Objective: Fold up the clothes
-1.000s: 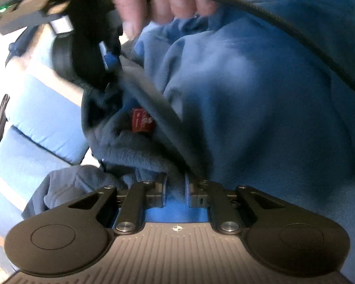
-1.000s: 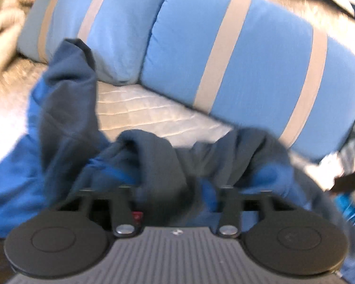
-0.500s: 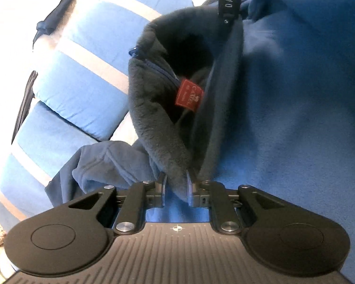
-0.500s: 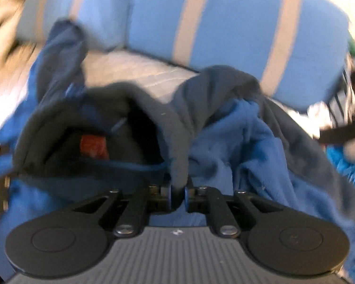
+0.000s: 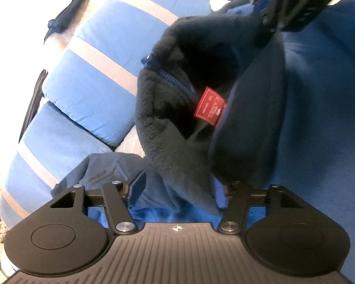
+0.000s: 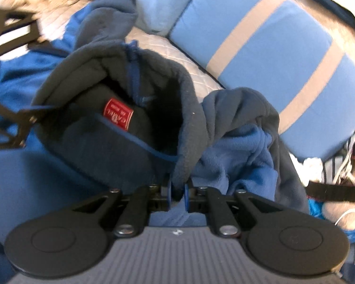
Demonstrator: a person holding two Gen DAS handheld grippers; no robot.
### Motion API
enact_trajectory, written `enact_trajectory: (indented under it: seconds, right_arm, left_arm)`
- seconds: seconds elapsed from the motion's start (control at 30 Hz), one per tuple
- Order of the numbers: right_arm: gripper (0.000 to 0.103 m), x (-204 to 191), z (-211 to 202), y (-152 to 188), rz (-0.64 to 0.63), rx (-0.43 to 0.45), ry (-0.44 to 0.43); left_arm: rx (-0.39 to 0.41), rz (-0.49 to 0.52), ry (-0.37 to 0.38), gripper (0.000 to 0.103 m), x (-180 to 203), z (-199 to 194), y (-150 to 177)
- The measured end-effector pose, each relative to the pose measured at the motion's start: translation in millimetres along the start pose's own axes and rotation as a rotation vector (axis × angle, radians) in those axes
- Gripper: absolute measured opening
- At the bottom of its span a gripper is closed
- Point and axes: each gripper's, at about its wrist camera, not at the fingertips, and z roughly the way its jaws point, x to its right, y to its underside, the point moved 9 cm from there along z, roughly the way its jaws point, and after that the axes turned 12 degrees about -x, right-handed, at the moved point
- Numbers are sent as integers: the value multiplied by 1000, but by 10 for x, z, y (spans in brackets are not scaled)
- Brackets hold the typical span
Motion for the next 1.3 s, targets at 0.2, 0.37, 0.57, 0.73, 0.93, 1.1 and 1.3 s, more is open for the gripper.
enact_trajectory:
  seconds: [0.2, 0.37, 0.57, 0.73, 0.93, 1.1, 1.3]
  right_arm:
    - [11, 91, 47, 120, 44, 27, -18]
    - [13, 211, 101, 158, 147, 19, -155]
    - [57, 132, 38, 164, 42, 67, -49]
    - [72, -47, -66, 39, -154, 124, 111]
    - [71, -146, 27, -163, -285, 126, 198]
    - [70, -169, 187, -258, -345, 95, 295]
    - [57, -158, 410, -125, -463, 33, 459]
  left_arm:
    - [-34, -182, 84, 25, -384, 60, 223]
    - [-52, -224, 169, 29, -448, 90, 329]
    - [26, 73, -56, 54, -172, 75, 215]
    - [61, 226, -158, 55, -22, 98, 57]
    - [27, 312, -262, 55, -76, 245, -71]
    - [-52, 329, -264, 55, 8, 414, 109]
    - [-69, 346, -419, 51, -149, 316, 180]
